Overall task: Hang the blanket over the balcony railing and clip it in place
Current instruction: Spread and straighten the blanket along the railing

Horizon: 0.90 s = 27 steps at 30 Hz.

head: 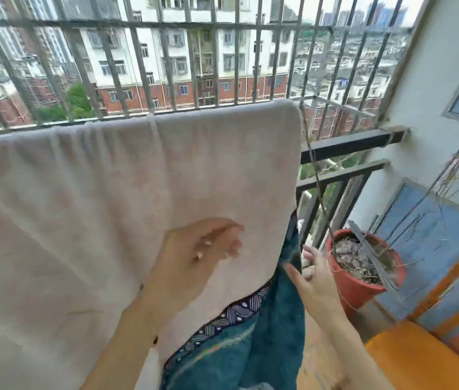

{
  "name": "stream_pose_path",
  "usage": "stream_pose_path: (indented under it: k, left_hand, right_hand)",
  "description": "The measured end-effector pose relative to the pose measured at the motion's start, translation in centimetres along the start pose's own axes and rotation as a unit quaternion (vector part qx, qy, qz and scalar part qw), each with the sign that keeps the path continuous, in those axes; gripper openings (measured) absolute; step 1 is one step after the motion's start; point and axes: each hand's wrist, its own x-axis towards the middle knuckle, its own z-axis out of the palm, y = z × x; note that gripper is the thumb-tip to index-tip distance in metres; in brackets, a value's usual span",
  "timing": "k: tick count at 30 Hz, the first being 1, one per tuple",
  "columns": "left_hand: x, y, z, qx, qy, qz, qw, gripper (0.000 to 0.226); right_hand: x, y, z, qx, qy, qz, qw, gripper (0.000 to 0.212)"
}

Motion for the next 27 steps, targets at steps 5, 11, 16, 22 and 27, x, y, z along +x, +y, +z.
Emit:
stream_pose_path:
  k: [5, 11, 16, 22, 27]
  left_hand:
    - [5.8, 7.0, -1.4, 0.257, 0.239, 0.284, 0.892, 0.023]
    - [8.7, 8.2, -4.7, 0.387, 0.252, 0.171, 0.871, 0.024]
    - [9.5, 9.9, -6.3, 0.400, 0.220, 0.178, 0.872, 0.020]
    - [8.9, 9.8, -9.9, 0.443, 0.196, 0.159, 0.860, 0.008]
    - [6.6, 10.5, -12.5, 0.419, 0.274, 0.162, 0.850, 0.008]
  right_hand:
    - [2.5, -1.8, -0.5, -0.011, -0.057, -0.044, 0.997, 0.011]
    - [5.1, -2.1, -3.2, 0.017, 0.023, -0.053, 0.998, 0.031]
    - [7.6, -5.3, -7.3, 0.012, 0.106, -0.074, 0.992, 0.030]
    - [9.7, -8.2, -9.2, -0.021, 0.143, -0.084, 0.986, 0.020]
    - [10.6, -9.8, -11.7, 0.019, 0.198, -0.045, 0.979, 0.025]
